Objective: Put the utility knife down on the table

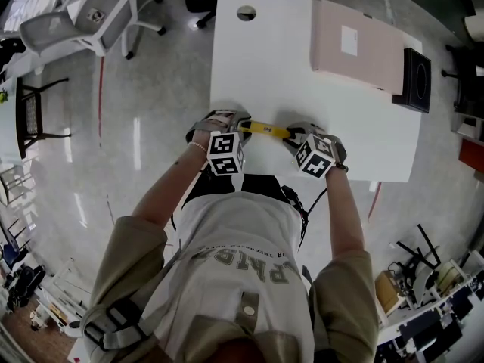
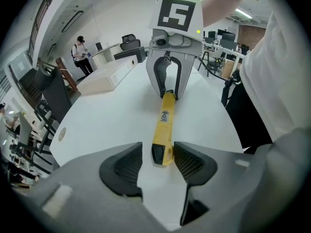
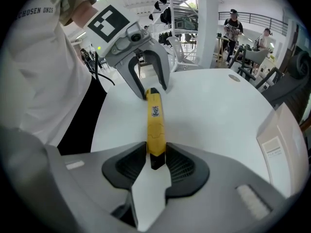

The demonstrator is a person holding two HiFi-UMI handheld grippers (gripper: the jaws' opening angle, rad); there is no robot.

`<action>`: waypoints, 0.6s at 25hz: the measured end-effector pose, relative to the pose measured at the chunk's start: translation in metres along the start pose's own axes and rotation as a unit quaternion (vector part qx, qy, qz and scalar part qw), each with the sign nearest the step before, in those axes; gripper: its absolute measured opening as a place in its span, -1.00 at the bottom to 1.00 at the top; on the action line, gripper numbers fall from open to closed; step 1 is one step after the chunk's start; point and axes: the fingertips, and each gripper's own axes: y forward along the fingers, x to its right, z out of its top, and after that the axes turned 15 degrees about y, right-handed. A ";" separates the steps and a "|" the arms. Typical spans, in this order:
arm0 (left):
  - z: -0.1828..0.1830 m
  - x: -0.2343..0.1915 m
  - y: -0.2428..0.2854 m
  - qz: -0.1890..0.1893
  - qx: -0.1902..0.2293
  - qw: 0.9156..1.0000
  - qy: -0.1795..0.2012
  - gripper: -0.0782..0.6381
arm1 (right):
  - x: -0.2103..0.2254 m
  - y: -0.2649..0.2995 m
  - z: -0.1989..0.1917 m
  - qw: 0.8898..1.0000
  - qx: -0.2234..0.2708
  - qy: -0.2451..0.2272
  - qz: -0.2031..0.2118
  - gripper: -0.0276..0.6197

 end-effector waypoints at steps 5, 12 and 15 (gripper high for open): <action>0.004 -0.001 -0.002 -0.002 0.011 1.000 -0.016 -0.19 | 0.002 -0.003 0.005 1.000 0.011 0.023 -0.007 -0.50; 0.008 -0.008 -0.010 0.005 0.023 0.999 -0.026 -0.19 | 0.004 -0.018 0.018 0.998 0.037 0.040 -0.021 -0.50; 0.012 -0.012 -0.019 0.007 0.036 0.998 -0.042 -0.19 | 0.003 -0.029 0.026 0.996 0.065 0.064 -0.025 -0.50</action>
